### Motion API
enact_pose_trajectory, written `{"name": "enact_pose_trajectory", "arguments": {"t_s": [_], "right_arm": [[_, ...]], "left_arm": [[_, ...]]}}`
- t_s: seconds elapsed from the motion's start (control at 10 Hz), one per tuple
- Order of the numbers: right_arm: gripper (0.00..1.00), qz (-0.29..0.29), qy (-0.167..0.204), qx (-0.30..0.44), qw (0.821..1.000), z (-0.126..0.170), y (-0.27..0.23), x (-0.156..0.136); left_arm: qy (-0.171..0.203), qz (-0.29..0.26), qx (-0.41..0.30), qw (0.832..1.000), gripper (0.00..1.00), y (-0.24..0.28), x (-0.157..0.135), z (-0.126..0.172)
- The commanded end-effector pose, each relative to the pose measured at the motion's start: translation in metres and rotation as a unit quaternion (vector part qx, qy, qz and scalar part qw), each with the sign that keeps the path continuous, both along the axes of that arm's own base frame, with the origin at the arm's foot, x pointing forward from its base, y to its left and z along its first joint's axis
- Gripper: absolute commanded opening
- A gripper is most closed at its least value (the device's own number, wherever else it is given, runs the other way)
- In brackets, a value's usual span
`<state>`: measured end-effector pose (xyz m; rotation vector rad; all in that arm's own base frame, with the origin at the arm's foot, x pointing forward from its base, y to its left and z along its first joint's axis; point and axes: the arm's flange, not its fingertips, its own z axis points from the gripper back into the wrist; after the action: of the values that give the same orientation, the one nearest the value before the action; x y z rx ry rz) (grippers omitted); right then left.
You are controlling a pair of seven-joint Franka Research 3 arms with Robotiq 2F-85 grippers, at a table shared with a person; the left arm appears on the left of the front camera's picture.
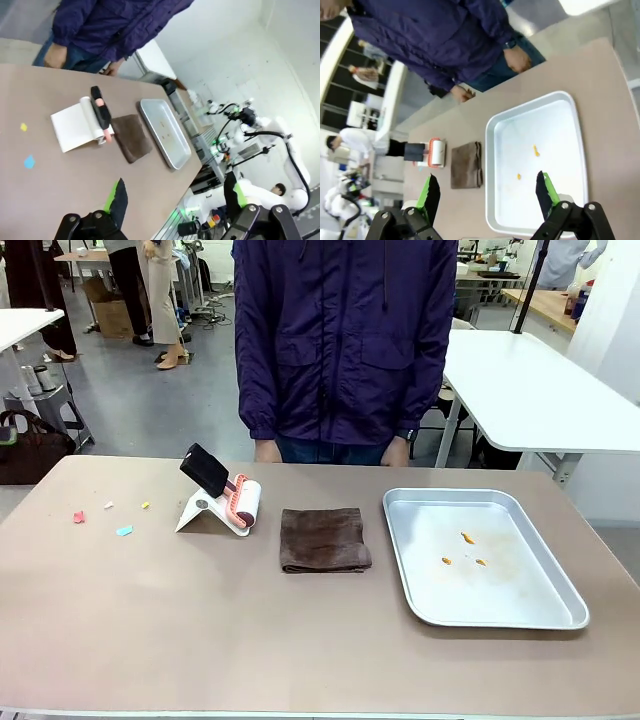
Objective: Clean the surface of the table.
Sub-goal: Hold the Lint Roller with your left hand and the towel with your right hand.
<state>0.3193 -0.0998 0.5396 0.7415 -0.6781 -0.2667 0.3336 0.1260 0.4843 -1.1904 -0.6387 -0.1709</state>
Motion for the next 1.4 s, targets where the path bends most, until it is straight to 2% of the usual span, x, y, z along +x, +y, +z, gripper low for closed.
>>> {"name": "enact_pose_trajectory", "arguments": {"t_s": [0.0,0.1,0.3,0.6,0.9,1.1,1.3], "right_arm": [[1.00,0.030,-0.006,-0.032,0.999,-0.030,0.096,-0.010],[1.00,0.078,-0.007,-0.052,0.996,-0.023,0.131,0.005],[1.00,0.128,0.027,-0.056,0.990,-0.020,0.201,0.041],[1.00,0.170,0.099,-0.024,0.980,-0.055,0.303,0.076],[1.00,0.204,0.158,-0.075,0.963,-0.101,0.364,0.109],[1.00,0.221,0.182,-0.099,0.953,-0.130,0.376,0.130],[1.00,0.201,0.210,-0.139,0.947,-0.161,0.380,0.153]], "left_arm": [[0.053,0.004,0.047,0.997,1.00,-0.042,0.015,0.032],[0.093,0.001,0.085,0.992,1.00,-0.067,0.027,0.043],[0.152,0.011,0.140,0.978,1.00,-0.101,0.050,0.053],[0.219,-0.005,0.232,0.948,1.00,-0.142,0.088,0.045],[0.248,-0.002,0.267,0.931,1.00,-0.162,0.122,0.024],[0.263,0.002,0.302,0.916,1.00,-0.175,0.141,0.000],[0.265,-0.014,0.317,0.911,1.00,-0.192,0.150,-0.016]]}}
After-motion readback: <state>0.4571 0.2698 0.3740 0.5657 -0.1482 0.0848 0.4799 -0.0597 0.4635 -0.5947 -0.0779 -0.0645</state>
